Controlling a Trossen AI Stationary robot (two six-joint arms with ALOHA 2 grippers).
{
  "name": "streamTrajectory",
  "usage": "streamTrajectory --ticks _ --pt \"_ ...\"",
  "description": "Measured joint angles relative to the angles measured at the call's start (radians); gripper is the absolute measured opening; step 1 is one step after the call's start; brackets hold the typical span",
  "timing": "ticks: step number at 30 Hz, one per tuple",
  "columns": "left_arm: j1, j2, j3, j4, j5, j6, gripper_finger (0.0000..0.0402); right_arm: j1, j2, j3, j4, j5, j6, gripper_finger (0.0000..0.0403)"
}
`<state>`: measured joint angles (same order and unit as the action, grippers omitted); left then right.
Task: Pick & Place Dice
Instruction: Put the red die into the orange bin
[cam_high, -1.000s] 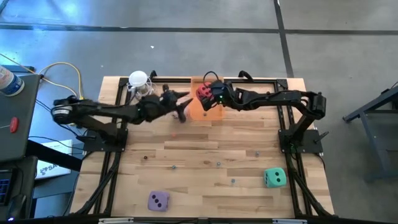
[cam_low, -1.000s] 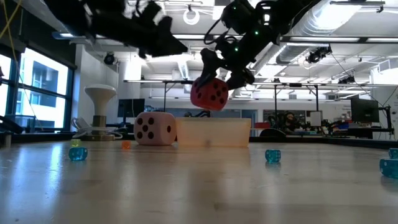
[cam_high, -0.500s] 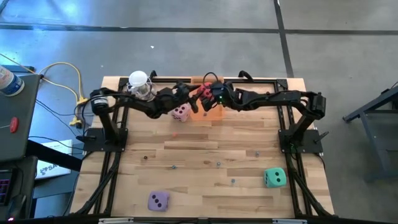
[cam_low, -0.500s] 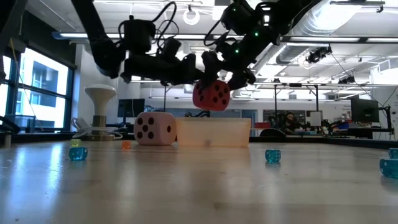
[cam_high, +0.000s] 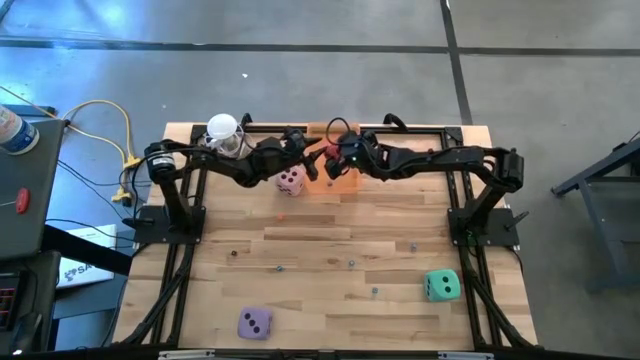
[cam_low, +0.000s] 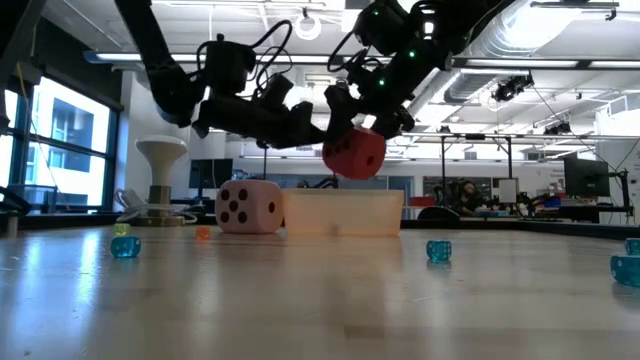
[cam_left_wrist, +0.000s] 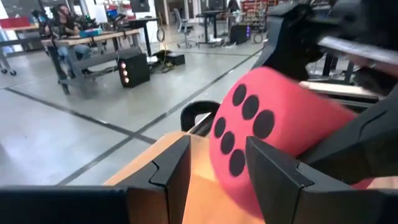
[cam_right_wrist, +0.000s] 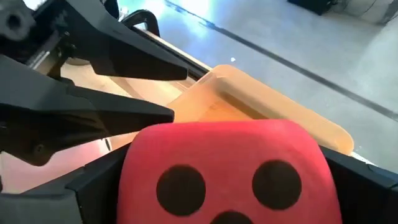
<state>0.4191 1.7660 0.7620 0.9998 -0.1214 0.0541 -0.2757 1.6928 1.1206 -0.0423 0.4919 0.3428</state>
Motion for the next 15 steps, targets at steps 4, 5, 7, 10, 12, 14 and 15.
streamTrajectory --ticks 4,5,7,10,12,14,15 --pt "0.001 0.000 0.000 -0.033 -0.010 -0.009 0.0148 0.000 0.000 0.000 0.006 0.003 0.000 0.0400" --pt "0.001 0.000 0.000 -0.037 -0.013 -0.009 0.0148 -0.001 0.000 0.000 0.012 0.001 0.000 0.0400" --pt "0.001 0.000 0.000 -0.048 -0.013 -0.015 0.0148 -0.001 0.000 0.000 0.022 0.001 -0.002 0.0400" --pt "0.001 0.000 -0.001 -0.056 -0.013 -0.042 0.0148 -0.002 0.000 0.000 0.037 0.007 -0.007 0.0400" --pt "0.001 0.000 -0.001 -0.056 -0.013 -0.054 0.0148 -0.006 0.000 0.000 0.040 0.005 -0.007 0.0400" --pt "0.001 0.000 -0.001 -0.057 -0.013 -0.060 0.0148 -0.011 0.000 0.000 0.041 0.001 -0.005 0.0400" --pt "0.001 0.000 -0.001 -0.058 -0.014 -0.060 0.0148 -0.014 0.000 0.000 0.042 -0.001 -0.005 0.0400"
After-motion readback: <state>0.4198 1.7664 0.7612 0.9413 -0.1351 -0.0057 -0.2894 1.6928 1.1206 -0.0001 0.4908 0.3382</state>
